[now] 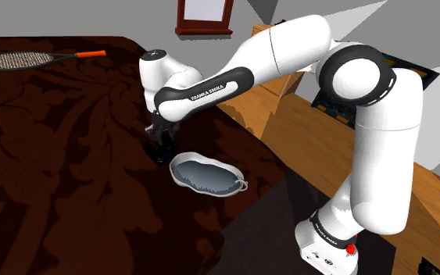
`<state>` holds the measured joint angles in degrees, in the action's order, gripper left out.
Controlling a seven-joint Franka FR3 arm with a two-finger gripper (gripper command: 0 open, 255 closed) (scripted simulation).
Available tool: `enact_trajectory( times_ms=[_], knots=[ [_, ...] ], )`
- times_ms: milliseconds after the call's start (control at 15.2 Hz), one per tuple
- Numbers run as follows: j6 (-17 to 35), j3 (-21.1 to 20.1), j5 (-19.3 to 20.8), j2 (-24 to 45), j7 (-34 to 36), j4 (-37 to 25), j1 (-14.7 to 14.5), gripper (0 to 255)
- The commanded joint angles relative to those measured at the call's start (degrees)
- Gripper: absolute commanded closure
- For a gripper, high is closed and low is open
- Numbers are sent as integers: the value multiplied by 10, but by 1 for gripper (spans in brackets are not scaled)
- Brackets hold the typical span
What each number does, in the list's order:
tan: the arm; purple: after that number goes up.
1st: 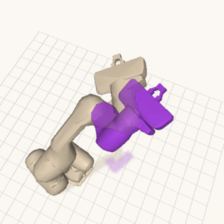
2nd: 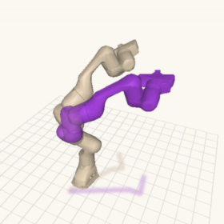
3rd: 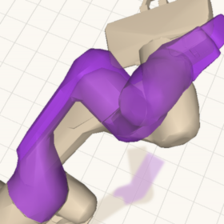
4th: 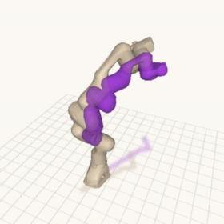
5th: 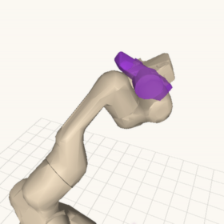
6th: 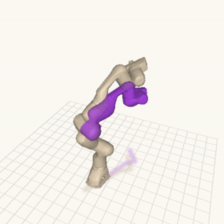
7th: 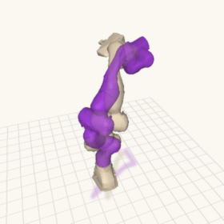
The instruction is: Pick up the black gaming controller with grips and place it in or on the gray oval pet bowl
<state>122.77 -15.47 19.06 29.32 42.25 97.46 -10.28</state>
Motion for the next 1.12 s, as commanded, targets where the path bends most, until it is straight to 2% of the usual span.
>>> enact_trajectory(
  times_ms=[0, 924, 1056],
  knots=[
    [-11, -2, -4, -9, -4, -3, 1, 255],
    [-91, -12, -25, -52, -26, -43, 5, 255],
    [-66, -16, -35, -100, -27, 28, 16, 255]
  ],
)
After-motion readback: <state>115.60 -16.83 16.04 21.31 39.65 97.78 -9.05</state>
